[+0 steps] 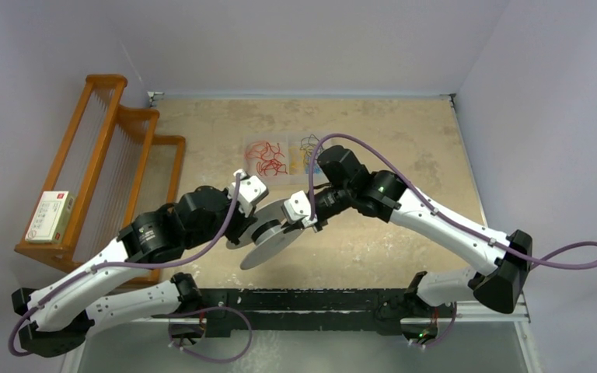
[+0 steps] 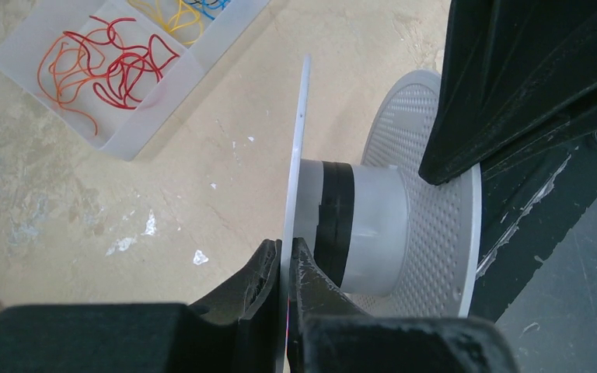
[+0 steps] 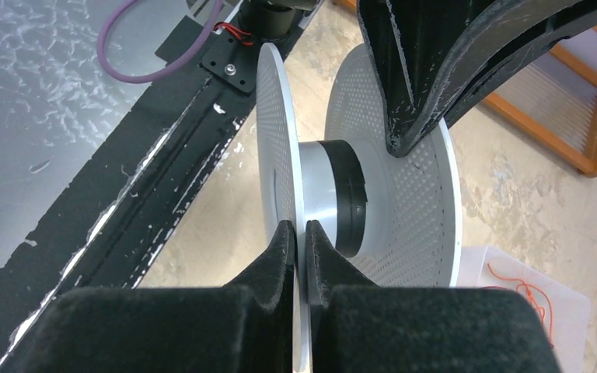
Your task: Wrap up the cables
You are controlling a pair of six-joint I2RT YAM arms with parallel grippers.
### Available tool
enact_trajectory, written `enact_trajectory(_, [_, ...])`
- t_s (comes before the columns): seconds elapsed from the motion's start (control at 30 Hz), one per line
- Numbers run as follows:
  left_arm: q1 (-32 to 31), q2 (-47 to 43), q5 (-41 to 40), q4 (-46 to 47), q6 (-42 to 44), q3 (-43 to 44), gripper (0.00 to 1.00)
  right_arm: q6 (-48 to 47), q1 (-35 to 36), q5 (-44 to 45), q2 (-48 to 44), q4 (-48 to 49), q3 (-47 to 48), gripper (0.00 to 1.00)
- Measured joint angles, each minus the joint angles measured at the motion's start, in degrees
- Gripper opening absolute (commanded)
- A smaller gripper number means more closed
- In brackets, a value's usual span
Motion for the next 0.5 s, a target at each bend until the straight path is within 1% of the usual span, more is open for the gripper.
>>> enact_trajectory(0.1, [0.0,-0.59,0.04,-0.02,0.33,-0.15,0.0,0.02,0.0,-0.28,0.22,0.31,0.02,0.0])
enact_trajectory(0.13, [0.0,-0.68,0.02,-0.09,0.39,-0.15,0.0,0.02,0.0,-0.28,0.28,0.48,0.0,0.02])
enact_trajectory(0.17, [0.0,-0.72,-0.02,-0.15,0.42,-0.15,0.0,0.02,0.0,-0.24,0.33,0.57,0.02,0.08])
enact_trajectory(0.2, [0.0,-0.74,-0.07,-0.15,0.44,-0.15,0.0,0.02,0.04,-0.2,0.33,0.57,0.02,0.11])
enact_trajectory(0.3, [0.0,-0.79,-0.9,-0.33,0.35,-0.17,0.0,0.33,0.11,0.79,0.33,1.57,0.02,0.14])
enact_trajectory(0.43, [0.0,-1.49,-4.59,0.24,-0.39,-0.7,0.0,2.6,0.22,4.79,-0.35,6.14,-0.98,0.28])
enact_trajectory(0.5, [0.0,-1.64,-6.45,0.72,-1.42,-1.05,0.0,3.78,0.26,7.72,-1.18,8.35,-1.7,0.3])
